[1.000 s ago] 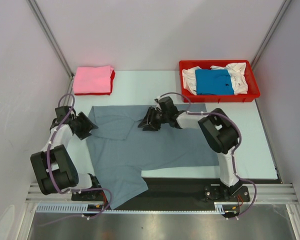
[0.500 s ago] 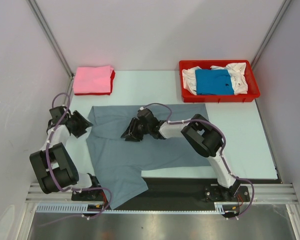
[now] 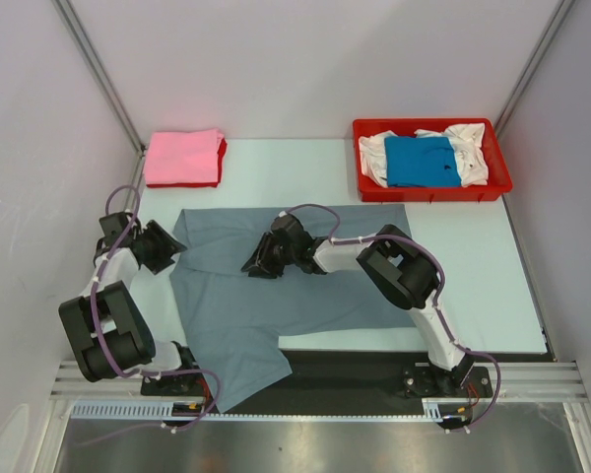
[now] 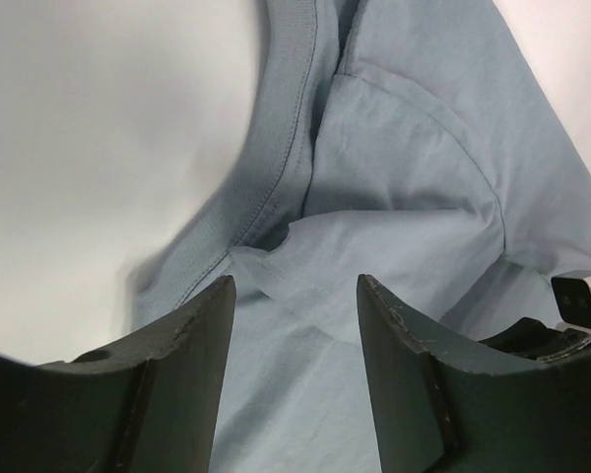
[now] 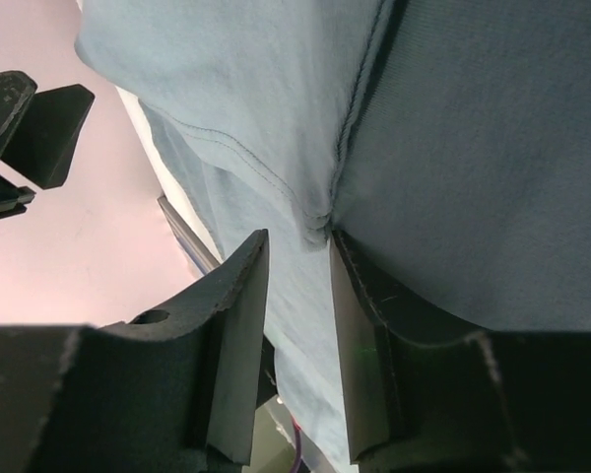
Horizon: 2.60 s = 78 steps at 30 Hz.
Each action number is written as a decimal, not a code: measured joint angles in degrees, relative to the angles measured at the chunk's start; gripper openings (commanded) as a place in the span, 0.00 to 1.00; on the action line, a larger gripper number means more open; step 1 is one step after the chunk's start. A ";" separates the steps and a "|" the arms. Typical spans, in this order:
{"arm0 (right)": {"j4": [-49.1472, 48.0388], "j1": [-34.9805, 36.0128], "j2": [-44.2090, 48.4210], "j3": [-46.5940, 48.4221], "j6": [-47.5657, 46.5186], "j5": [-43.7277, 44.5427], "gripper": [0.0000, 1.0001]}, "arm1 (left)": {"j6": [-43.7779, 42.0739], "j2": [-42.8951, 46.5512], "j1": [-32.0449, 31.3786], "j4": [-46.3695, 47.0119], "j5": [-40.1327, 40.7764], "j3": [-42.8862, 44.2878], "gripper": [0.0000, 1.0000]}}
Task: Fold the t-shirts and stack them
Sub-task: Fold the tshirt
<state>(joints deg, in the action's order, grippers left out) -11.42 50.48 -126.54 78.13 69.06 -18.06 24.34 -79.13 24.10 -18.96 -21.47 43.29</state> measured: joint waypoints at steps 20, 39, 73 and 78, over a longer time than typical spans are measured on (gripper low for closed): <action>9.64 -2.54 -1.18 5.68 -4.66 -8.50 0.02 | -0.87 0.44 0.11 -4.83 -0.42 0.00 0.56; 7.89 -7.21 -0.61 3.06 -4.63 -20.50 0.03 | 0.07 3.56 0.11 -8.59 -3.28 -3.56 0.68; 8.09 -11.37 -0.42 3.13 -8.66 -26.88 0.04 | 5.18 1.38 -0.72 -4.42 -15.08 -8.66 0.02; 8.46 -11.69 -0.42 5.05 -9.60 -28.57 0.06 | 9.05 5.97 -0.74 -5.99 -15.43 -12.02 0.27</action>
<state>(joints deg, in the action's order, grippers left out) -2.96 38.79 -126.96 83.18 59.46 -46.63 33.39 -73.17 23.35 -24.95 -36.91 31.27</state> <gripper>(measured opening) 0.051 0.133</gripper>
